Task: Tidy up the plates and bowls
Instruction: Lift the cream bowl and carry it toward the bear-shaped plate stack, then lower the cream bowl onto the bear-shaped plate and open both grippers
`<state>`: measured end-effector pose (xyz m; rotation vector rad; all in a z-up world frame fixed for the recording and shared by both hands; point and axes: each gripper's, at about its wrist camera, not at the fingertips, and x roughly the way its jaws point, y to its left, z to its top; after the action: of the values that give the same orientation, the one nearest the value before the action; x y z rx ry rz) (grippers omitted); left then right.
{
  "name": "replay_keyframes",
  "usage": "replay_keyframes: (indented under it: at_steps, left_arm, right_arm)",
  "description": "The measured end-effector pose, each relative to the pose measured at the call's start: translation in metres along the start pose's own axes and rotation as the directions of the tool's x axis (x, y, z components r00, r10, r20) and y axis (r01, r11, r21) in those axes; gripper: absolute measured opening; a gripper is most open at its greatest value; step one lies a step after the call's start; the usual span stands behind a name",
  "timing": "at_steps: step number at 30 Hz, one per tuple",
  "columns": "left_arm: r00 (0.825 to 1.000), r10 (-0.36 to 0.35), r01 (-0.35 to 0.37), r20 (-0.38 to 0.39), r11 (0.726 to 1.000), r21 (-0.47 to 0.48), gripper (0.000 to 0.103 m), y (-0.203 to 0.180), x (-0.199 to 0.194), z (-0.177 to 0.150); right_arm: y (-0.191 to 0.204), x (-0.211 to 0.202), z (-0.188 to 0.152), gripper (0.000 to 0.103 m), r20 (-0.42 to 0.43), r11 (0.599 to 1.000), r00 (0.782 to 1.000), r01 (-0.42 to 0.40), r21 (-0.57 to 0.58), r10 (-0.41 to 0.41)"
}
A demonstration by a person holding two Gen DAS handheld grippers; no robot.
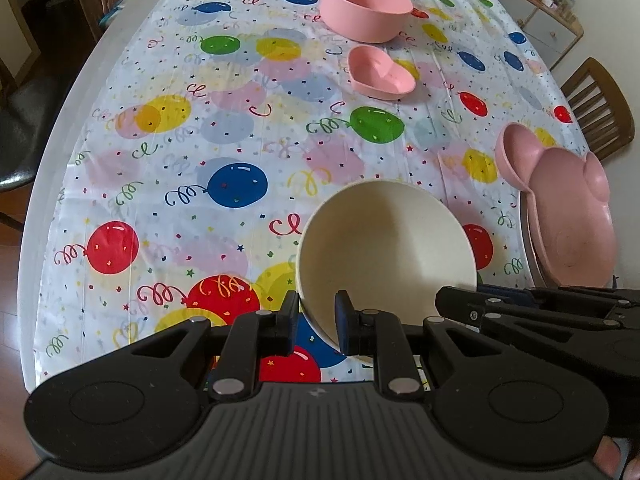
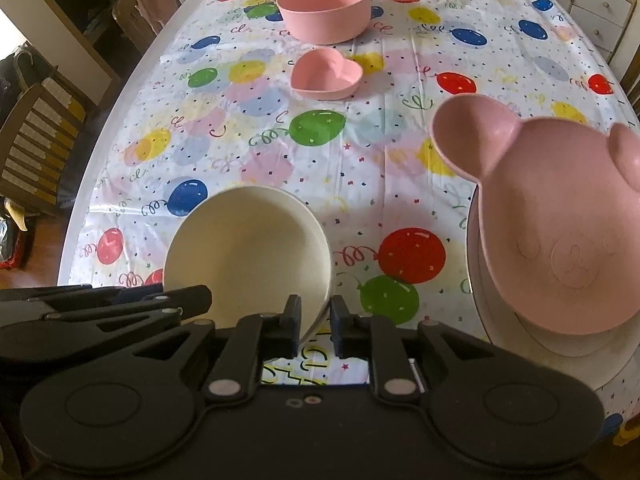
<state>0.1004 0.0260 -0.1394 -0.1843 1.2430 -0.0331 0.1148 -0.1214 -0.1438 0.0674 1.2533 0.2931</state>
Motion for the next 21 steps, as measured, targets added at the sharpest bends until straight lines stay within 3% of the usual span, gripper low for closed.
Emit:
replay_keyframes:
  at_steps: [10,21]
  left_arm:
    - [1.000,-0.004,0.004,0.023,1.000,0.013,0.018,0.002,-0.017,-0.001]
    - [0.983,-0.052,0.051,0.176,0.999,0.012,0.019,0.003,-0.061,0.012]
  right_arm:
    - [0.004,-0.021,0.002,0.024,0.041,1.000,0.999,0.013,-0.014,-0.013]
    - [0.009,-0.050,0.011,0.036,0.115,0.999,0.993,0.018,-0.044,-0.013]
